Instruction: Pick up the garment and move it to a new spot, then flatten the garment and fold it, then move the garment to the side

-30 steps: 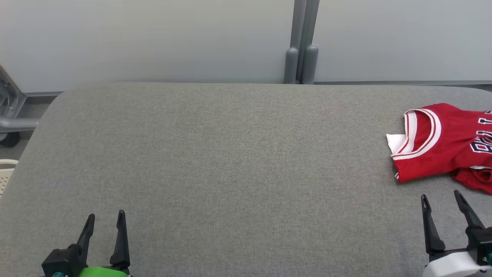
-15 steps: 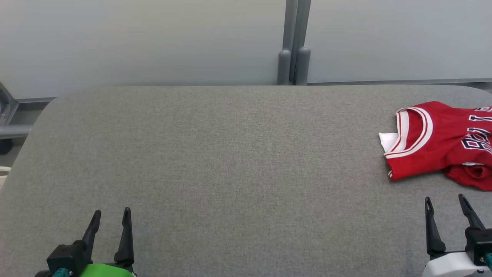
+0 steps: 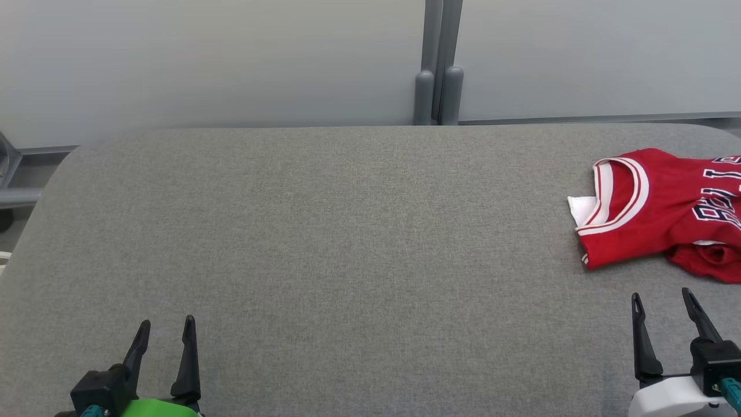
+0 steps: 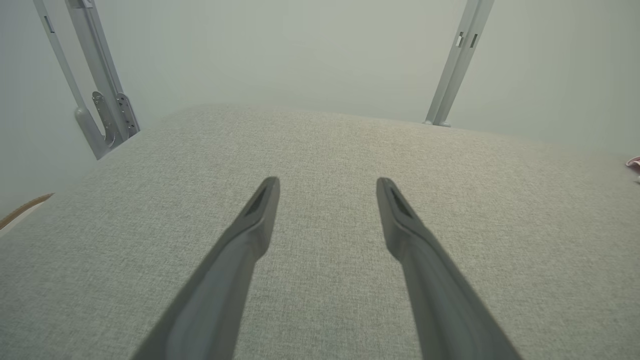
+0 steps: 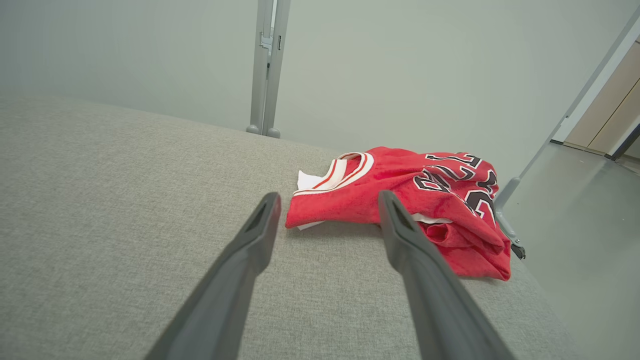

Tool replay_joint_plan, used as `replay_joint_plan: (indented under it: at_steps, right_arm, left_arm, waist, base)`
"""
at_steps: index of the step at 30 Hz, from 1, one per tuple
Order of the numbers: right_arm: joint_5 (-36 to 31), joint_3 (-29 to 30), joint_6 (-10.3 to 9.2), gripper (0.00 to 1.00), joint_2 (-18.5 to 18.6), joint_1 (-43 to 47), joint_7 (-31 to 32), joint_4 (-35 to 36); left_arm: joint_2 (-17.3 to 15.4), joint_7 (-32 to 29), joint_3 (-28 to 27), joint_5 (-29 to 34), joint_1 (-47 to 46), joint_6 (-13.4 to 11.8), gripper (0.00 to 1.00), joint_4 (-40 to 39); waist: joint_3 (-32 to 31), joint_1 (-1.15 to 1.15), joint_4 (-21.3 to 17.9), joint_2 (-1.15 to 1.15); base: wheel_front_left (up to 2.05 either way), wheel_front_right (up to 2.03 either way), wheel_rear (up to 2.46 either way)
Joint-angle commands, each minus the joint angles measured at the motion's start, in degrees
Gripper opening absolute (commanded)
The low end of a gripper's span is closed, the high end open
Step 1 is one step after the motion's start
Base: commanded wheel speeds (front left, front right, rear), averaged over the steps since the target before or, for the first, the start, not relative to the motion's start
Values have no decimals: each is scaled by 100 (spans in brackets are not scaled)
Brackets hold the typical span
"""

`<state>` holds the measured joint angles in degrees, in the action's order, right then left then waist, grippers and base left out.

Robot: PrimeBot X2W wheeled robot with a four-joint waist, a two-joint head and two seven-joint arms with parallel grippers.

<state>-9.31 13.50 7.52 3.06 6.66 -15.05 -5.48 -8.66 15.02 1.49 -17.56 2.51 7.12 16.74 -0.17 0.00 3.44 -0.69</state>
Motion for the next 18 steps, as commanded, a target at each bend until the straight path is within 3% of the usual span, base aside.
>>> replay_joint_plan:
  at_steps: [1, 3, 4, 13, 14, 18]
  right_arm:
    - [-47, -5, -6, 100, 9, -43, -15, 2]
    - [-64, -20, -6, 100, 4, -46, -15, 2]
    - [-10, -19, 0, 100, -1, -1, 0, 0]
    - [-12, -27, -1, 100, 4, -12, -2, 10]
    - [-6, -32, 2, 0, -49, 39, 7, -99]
    - [169, 9, 2, 0, -110, -20, 106, -372]
  left_arm:
    - [0, 16, -27, 40, -96, 19, 100, 6]
    - [10, 16, -29, 63, -93, 27, 100, 15]
    - [9, 0, -7, 18, -3, 1, 100, 8]
    - [16, 2, -14, 34, -22, 5, 100, 2]
    - [53, -8, 21, 10, 63, -1, 0, 102]
    - [114, -86, 24, -151, 76, 0, 0, 284]
  waist:
    - [-1, 0, 5, 69]
    - [6, 0, 13, 69]
    - [3, 0, 9, 0]
    - [8, 0, -13, 5]
    - [8, 0, -13, 0]
    - [8, 0, -18, 1]
  base:
    - [0, 0, 0]
    - [0, 0, 0]
    - [0, 0, 0]
    - [0, 0, 0]
    - [0, 0, 0]
    - [0, 0, 0]
